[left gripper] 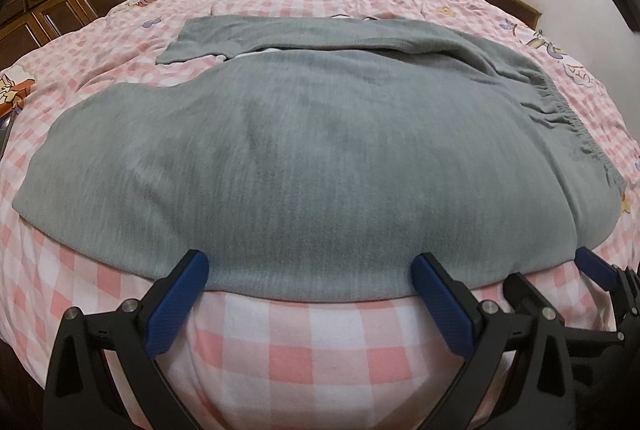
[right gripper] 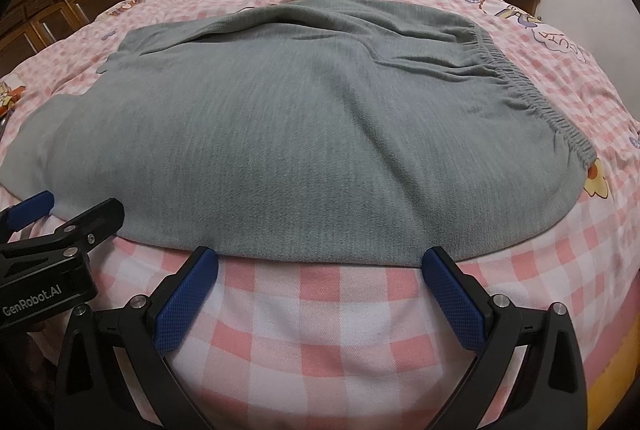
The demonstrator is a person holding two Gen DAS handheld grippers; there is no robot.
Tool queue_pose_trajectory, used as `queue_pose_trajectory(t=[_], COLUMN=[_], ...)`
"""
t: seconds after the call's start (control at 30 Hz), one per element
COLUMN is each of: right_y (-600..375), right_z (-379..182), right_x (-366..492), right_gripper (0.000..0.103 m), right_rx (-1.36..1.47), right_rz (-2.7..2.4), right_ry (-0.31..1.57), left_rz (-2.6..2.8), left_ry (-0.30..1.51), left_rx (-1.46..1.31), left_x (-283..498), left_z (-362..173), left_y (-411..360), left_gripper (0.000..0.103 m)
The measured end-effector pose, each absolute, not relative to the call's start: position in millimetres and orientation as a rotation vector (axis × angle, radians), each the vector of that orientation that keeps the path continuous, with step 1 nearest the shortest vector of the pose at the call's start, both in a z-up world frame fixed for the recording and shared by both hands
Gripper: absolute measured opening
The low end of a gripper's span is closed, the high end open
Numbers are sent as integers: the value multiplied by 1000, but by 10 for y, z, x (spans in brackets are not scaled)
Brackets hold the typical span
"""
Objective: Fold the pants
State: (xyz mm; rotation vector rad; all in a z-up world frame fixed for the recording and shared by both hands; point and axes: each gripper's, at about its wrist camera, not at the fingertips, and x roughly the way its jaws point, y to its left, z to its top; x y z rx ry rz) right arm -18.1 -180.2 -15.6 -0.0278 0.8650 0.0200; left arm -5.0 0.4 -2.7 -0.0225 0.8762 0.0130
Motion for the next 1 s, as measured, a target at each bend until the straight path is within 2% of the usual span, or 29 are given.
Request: queue_pose_trajectory(t=[0.27,0.37,0.53,0.8,1.0], right_y=[-1881,-1971,-2312,-3286,-3551], right_z=[-106,-50,58,54,-1], right_x=[-184,-219,-264,-142,48], right_gripper=[103,98,98,97,98], right_rx=[-34,-33,20,207,254], right_rz=[105,127,69,-209,-244], right_ry=[890,886,865,887,894], left_rz=[-50,-80,-71,230,358], left_ry=[913,941,952,905,927], left_rx=[-30,-59,-98,-11,-95], left_x=[-49,-71,-138,-163,-28], left_z=[35,94,232,430,320], left_y=[67,135,353,1143,1764], left_gripper=[103,102,102,102,103])
